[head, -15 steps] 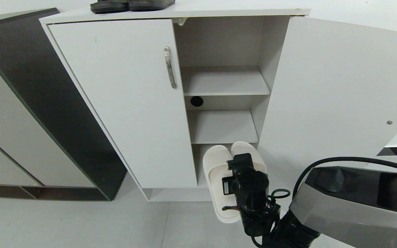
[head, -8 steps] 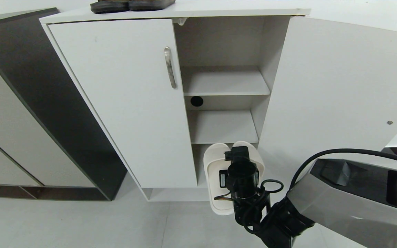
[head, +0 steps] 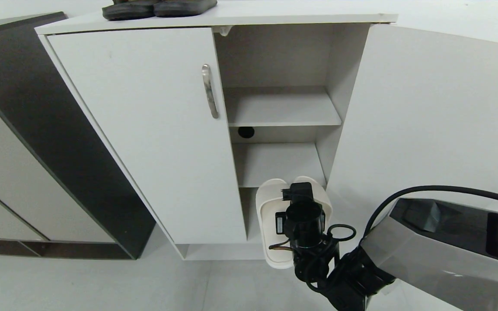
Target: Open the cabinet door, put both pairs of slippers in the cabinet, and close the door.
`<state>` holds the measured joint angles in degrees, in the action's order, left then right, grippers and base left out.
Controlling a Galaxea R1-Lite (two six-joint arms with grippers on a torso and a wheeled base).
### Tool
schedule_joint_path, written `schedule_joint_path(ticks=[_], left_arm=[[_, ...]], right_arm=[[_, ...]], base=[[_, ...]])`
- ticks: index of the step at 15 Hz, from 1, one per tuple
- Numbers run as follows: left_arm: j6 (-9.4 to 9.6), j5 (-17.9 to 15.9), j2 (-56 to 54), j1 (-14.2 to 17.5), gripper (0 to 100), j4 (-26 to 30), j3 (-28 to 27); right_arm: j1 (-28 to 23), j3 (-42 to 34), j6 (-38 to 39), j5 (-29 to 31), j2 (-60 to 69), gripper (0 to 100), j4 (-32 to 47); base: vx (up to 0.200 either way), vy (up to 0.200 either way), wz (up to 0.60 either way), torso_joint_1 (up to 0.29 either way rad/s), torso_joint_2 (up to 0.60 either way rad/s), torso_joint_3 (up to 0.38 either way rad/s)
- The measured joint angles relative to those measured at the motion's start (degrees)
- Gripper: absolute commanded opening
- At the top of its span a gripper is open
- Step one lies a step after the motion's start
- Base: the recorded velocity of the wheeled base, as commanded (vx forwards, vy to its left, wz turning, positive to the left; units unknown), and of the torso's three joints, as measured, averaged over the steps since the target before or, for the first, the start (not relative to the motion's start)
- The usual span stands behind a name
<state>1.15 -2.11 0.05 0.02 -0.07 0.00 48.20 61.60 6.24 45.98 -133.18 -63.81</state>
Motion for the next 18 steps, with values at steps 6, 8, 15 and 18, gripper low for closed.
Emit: schedule_joint_path(ticks=[6,8,15,18], left_arm=[[0.0,0.01,0.11,-0.02,0,0.0,0.0],[-0.02,0.0,0.11,-0.02,0,0.0,0.0],[-0.09,0.0,0.06,-0.02,0,0.0,0.0],[-0.17,0.09,0.06,-0.05,0,0.0,0.0]], right_arm=[[0.39,-0.06,0.07,-0.09,-0.04,0,-0.07],[0.59,-0.09,0.13,-0.22,-0.55,0,-0.18],[-1.32,1.49,0.21,-1.54,-4.88,0,-2.6],[-2.73,5.55,-1.4,-2.9,-6.01,0,-2.43]], base=[[0.2,0.0,0.0,0.004,0.0,0.002],[0.2,0.0,0.0,0.002,0.0,0.002],[0.0,0.0,0.0,0.0,0.0,0.0],[0.0,0.0,0.0,0.0,0.0,0.0]])
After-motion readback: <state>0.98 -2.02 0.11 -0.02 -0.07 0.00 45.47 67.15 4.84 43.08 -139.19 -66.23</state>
